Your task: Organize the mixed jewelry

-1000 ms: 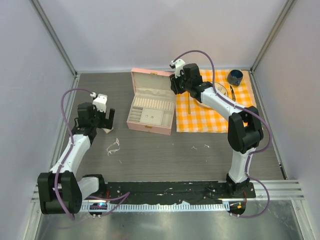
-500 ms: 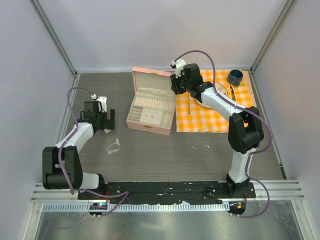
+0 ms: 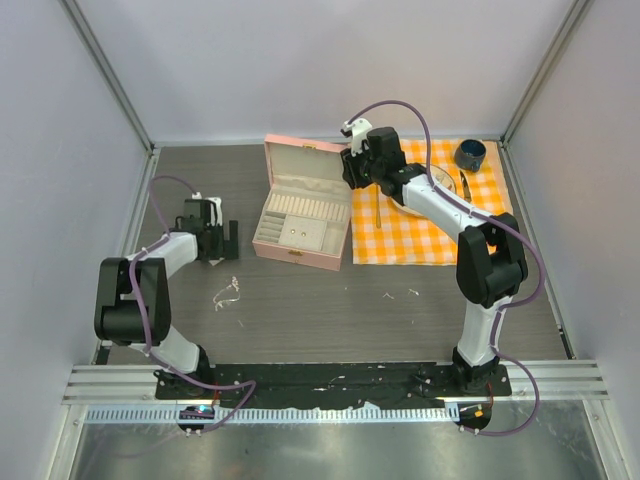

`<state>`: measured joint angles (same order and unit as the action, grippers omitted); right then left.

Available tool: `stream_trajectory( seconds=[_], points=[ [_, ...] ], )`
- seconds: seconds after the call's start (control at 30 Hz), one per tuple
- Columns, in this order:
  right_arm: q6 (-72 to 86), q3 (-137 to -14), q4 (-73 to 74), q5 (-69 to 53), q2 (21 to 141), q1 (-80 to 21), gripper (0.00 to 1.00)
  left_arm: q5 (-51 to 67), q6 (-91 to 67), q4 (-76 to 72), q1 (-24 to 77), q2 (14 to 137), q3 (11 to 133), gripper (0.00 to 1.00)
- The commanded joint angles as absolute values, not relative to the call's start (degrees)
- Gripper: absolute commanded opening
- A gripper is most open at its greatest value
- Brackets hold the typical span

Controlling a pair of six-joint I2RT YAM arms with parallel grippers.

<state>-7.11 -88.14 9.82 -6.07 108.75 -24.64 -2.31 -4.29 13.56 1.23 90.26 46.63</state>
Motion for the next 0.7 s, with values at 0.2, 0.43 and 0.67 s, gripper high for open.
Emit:
stream_trajectory(
  seconds=[0.2,0.43,0.67],
  points=[
    [-6.1,-88.9,13.2,-3.4,108.7,-24.6,0.23,-2.5,-4.8,9.8,1.3,91.4,49.2,1.0],
    [-6.3,-88.7,13.4,-3.3,108.7,-24.7,0.22,-4.4,-4.6,9.8,1.2,91.5,49.5,0.9],
    [-6.5,-88.2,13.4,-3.3,108.5,-24.7,0.22,-6.2,-2.9,11.2,1.2,88.2,47.8,0.81]
  ],
)
